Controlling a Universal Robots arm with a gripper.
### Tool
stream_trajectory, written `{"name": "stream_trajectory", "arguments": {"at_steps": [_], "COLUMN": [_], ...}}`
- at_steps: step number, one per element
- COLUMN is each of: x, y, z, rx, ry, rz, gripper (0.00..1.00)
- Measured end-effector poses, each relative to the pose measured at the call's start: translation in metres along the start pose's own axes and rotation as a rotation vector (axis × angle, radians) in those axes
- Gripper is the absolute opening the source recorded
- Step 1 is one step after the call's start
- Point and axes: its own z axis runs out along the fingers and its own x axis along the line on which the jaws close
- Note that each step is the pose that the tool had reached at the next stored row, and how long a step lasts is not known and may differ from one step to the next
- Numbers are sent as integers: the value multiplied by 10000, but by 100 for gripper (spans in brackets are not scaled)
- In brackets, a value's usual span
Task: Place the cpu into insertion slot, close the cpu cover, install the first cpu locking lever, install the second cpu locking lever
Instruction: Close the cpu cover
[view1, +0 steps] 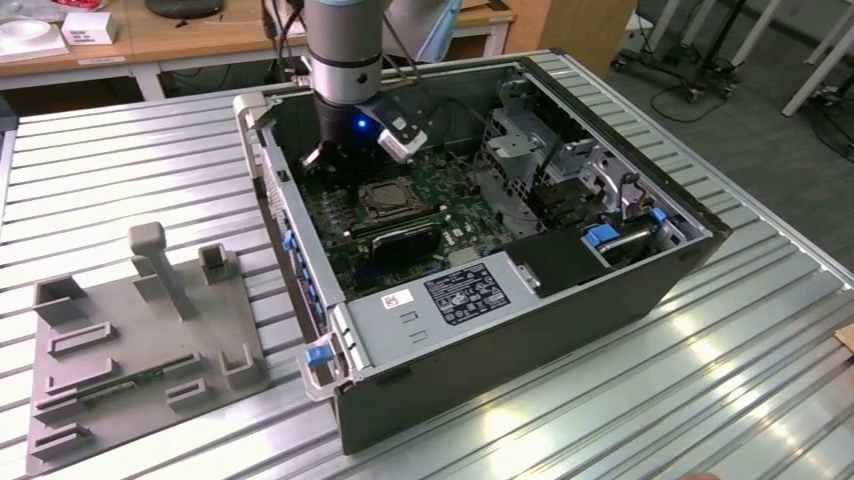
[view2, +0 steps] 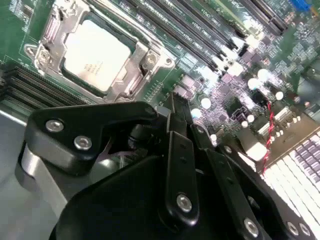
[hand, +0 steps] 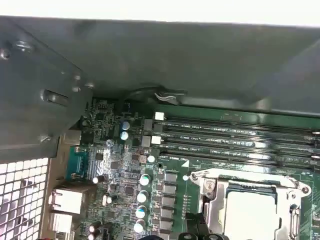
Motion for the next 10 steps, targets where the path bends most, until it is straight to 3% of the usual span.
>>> {"name": "stream_trajectory", "arguments": {"at_steps": [1,2,4,10], "x": [160,207,206,206], "y": [16,50,52,52], "z": [-1,-63,-129,-130], "rx": [28,61,64,63], "ry": [-1,-174,-172,-175], "rz": [-2,-4,-4,-3], "gripper": [11,11,11,11]}}
